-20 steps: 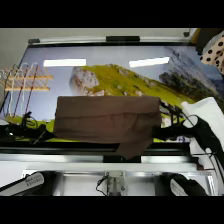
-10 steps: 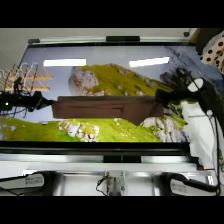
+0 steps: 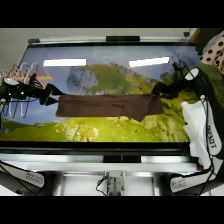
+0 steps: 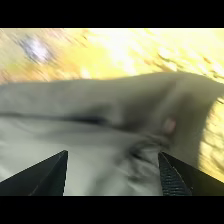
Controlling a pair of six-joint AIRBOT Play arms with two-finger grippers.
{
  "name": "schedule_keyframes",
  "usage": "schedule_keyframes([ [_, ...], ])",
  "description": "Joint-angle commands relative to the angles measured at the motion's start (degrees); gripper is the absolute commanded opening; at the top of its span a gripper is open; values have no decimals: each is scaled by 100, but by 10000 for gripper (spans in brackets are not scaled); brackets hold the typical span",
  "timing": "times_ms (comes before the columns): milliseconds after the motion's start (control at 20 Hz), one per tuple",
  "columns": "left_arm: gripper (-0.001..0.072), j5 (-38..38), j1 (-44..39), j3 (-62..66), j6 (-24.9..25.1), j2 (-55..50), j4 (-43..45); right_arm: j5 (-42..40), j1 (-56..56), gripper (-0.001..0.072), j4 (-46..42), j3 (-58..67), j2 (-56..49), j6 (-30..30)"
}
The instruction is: Fold the shirts.
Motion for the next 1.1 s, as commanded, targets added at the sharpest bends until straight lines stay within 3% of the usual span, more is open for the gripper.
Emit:
schedule_keyframes([
  [0, 651, -518, 160, 197, 20, 142, -11, 1095, -369, 690, -323, 177, -61, -393],
  [350, 650, -662, 2, 201, 22, 688, -11, 1311, -247, 691, -72, 177, -485, -807],
  [650, 649, -723, -116, 201, 17, 699, -11, 1207, -205, 689, 332, 177, -1008, -769],
  [850, 647, -752, -352, 201, 15, 699, -15, 1213, -205, 674, 704, 177, -1298, -372],
  [900, 641, -793, -459, 201, 17, 699, -15, 1233, -205, 522, 813, 177, -1333, -354],
  [950, 582, -820, -573, 201, 20, 699, -15, 1237, -208, 203, 903, 179, -1322, -348],
  [1000, 486, -815, -704, 201, 20, 697, -15, 1276, -208, 77, 984, 179, -1276, -267],
  [1050, 381, -800, -872, 199, 20, 697, -15, 1353, -208, 69, 1088, 179, -1169, -289],
])
